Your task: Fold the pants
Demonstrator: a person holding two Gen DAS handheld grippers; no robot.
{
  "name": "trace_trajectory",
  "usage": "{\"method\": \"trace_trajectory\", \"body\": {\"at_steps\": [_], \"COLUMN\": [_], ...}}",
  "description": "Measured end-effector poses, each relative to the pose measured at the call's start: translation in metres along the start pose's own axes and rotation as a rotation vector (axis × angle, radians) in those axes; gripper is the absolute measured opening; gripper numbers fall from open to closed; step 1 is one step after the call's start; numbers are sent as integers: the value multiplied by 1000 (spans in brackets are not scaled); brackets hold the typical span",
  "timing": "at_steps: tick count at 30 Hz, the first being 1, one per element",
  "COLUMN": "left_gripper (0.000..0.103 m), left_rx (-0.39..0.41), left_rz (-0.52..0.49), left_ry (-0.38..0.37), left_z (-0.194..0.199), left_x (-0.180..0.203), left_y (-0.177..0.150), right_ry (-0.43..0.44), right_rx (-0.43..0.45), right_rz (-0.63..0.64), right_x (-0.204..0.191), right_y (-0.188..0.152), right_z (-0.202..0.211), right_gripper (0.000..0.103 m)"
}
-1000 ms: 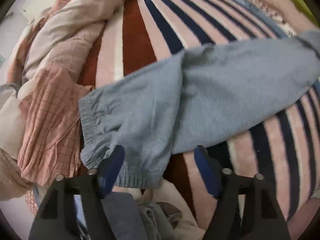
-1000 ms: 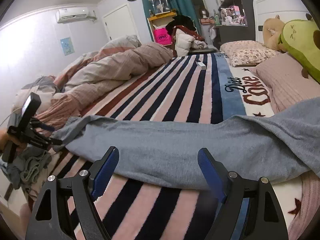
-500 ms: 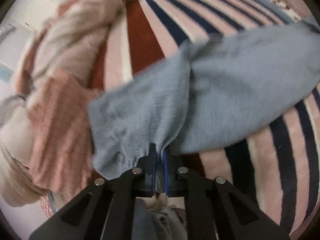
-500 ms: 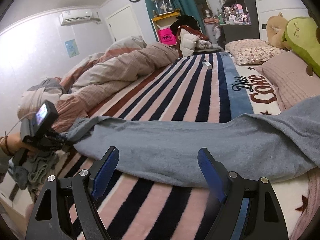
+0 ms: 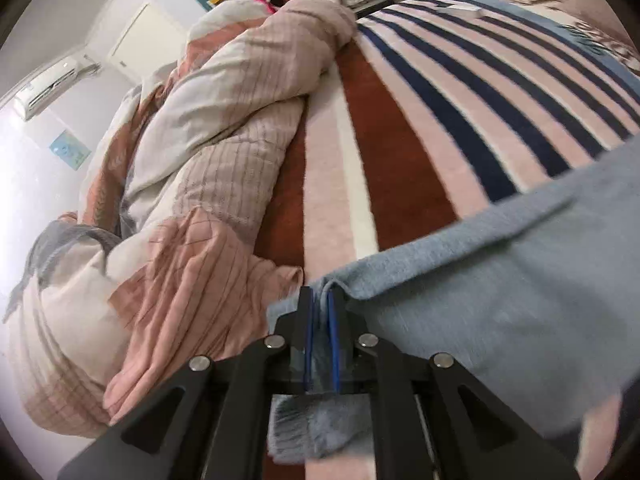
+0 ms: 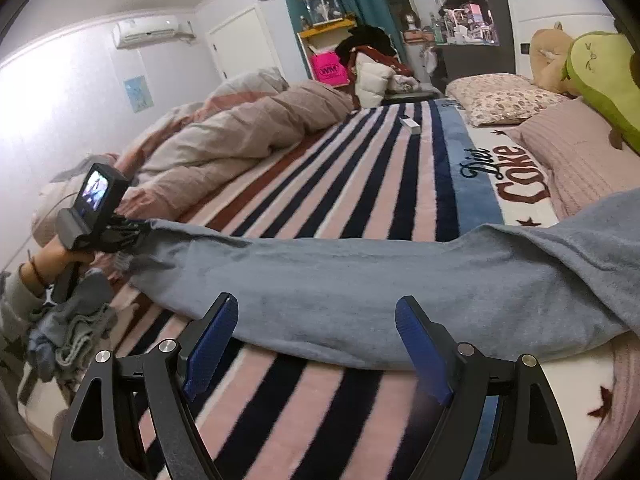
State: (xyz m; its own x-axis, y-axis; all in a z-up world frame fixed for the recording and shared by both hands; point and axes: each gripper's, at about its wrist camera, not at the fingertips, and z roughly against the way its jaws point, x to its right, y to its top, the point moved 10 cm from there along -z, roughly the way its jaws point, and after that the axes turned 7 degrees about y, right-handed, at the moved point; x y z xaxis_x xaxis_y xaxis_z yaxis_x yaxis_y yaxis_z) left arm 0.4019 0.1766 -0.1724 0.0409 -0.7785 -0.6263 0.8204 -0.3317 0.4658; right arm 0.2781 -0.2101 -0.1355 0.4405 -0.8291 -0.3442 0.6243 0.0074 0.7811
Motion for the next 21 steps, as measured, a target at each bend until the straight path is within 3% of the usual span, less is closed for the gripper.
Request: {"method": "trace_trajectory", "body": {"at_steps": [2, 4, 7, 11, 15, 21], "left_gripper": [18, 45, 65, 70, 72, 72], "left_rx": [-37, -45, -41, 23, 94, 164], "left_rz": [28, 51, 122, 189, 230, 221], "left_ry": [-7, 29, -1, -93, -240, -405], "left_z": [-20, -29, -24, 12, 64, 134], "left_x": [0, -7, -20, -28, -12, 32], "left_y": [0, 1, -1, 2, 8, 5], "right_ry": [-20, -37, -43, -57, -105, -324], "right_rx": [-14, -29, -35, -34, -29, -37], "right_rz": [5, 8, -1, -1, -19, -17], "right_x": [2, 5, 8, 12, 30, 89], "right_y": [-1, -3, -7, -9, -13, -21], "right_z": [-3, -5, -3, 6, 21, 67], "right_gripper": [78, 78, 78, 78, 78, 78]}}
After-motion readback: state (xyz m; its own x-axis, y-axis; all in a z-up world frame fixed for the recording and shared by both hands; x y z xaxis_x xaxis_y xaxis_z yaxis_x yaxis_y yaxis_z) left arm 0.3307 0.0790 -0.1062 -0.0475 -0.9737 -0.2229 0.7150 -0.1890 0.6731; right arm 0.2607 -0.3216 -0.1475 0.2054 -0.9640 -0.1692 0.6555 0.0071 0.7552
